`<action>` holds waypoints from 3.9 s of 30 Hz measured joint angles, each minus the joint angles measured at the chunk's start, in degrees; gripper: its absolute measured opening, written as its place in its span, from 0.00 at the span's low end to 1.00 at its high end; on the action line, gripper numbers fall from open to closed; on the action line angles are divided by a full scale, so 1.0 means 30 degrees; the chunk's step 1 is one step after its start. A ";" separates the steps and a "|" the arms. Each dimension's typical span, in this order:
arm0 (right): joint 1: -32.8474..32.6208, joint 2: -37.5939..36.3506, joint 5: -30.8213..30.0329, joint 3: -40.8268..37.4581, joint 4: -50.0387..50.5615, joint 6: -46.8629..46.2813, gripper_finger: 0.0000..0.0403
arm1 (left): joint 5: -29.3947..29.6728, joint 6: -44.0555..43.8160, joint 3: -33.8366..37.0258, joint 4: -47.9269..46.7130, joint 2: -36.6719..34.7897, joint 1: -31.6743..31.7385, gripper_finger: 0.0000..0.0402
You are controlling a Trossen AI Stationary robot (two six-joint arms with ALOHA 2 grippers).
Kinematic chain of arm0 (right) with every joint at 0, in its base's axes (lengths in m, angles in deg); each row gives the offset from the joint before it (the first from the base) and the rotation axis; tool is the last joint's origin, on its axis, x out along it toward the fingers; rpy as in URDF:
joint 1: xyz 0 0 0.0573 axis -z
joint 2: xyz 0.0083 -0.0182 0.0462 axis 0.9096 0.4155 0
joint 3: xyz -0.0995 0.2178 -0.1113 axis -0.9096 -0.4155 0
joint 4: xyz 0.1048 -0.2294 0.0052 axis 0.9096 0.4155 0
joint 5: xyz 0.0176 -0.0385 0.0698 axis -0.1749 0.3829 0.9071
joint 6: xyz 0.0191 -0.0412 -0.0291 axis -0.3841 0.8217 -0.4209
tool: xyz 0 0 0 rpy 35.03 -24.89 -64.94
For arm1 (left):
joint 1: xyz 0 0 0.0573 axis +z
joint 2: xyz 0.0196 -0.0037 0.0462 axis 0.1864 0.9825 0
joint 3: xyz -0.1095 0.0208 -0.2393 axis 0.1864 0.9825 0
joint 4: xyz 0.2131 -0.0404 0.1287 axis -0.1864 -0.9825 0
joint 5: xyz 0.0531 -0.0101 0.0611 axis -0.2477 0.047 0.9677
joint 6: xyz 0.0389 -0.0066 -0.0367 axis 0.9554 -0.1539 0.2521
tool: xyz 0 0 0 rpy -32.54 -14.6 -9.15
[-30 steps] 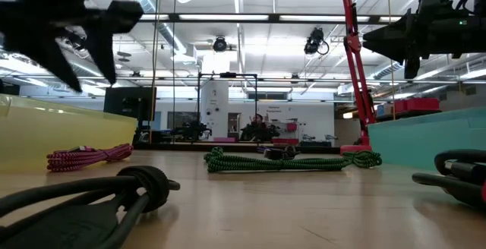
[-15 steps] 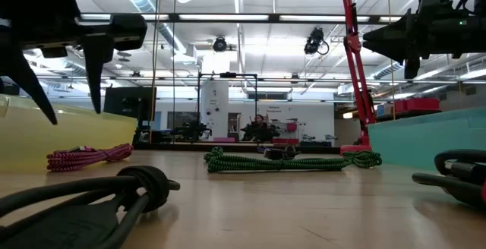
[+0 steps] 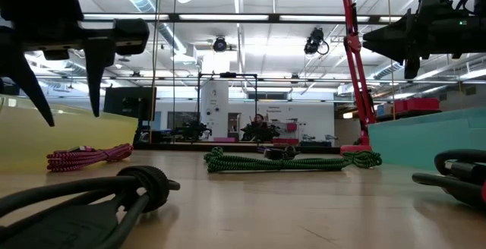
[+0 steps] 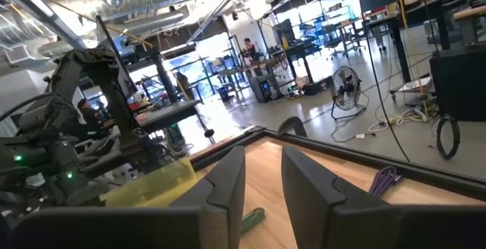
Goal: Pick & Place USB Port
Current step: Put the black and pink charger cable into the yellow bin, then adjust the yellow bin
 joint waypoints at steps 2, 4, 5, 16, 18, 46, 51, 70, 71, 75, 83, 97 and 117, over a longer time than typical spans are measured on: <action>0.0000 0.0000 0.0000 0.0000 0.0005 0.0000 0.23 | 0.0000 -0.0007 0.0000 0.0041 0.0000 0.0000 0.44; 0.0000 0.0000 0.0000 0.0000 0.0005 0.0000 0.23 | -0.0007 -0.0006 0.0000 0.0073 0.0082 0.0006 0.44; 0.0000 0.0000 0.0000 0.0000 0.0005 0.0000 0.23 | -0.0007 -0.0007 0.0000 0.0229 0.0254 0.0069 0.44; 0.0000 0.0000 0.0000 0.0000 0.0194 0.0000 0.23 | -0.0747 -0.0055 -0.0124 0.0731 0.2630 0.0385 0.44; 0.0007 0.0039 -0.0006 0.0000 0.0201 0.0000 0.23 | -0.0862 -0.0069 -0.0128 0.0678 0.2621 0.0437 0.44; 0.0007 0.0175 0.0000 0.0000 0.0267 0.0014 0.23 | -0.2171 -0.1830 -0.0406 0.1108 0.2761 0.0918 0.19; 0.0007 0.0175 0.0007 0.0000 0.0264 0.0000 0.23 | -0.1991 -0.1953 -0.0434 0.1316 0.3019 0.1052 0.17; 0.0013 0.0175 0.0007 0.0000 0.0267 -0.0007 0.23 | -0.1363 -0.1973 -0.1180 -0.0622 0.3425 0.1260 0.22; 0.0015 0.0175 0.0007 0.0000 0.0267 -0.0007 0.23 | -0.1471 -0.1945 -0.1180 -0.0614 0.3432 0.1260 0.22; 0.0007 0.0175 0.0007 0.0000 0.0267 -0.0007 0.23 | -0.2095 -0.1839 -0.1176 -0.0374 0.3432 0.1260 0.22; 0.0015 0.0175 0.0007 0.0000 0.0267 0.0000 0.23 | -0.0585 -0.1130 -0.1322 0.0154 0.3478 0.1346 0.22; 0.0007 0.0168 0.0007 0.0000 0.0267 -0.0015 0.23 | 0.0889 -0.1915 -0.1574 0.2081 0.3519 0.2796 0.22; 0.0008 0.0174 0.0054 0.0000 0.0428 -0.0134 0.23 | 0.8563 -0.9490 -0.5721 -0.5996 0.1582 0.3883 0.21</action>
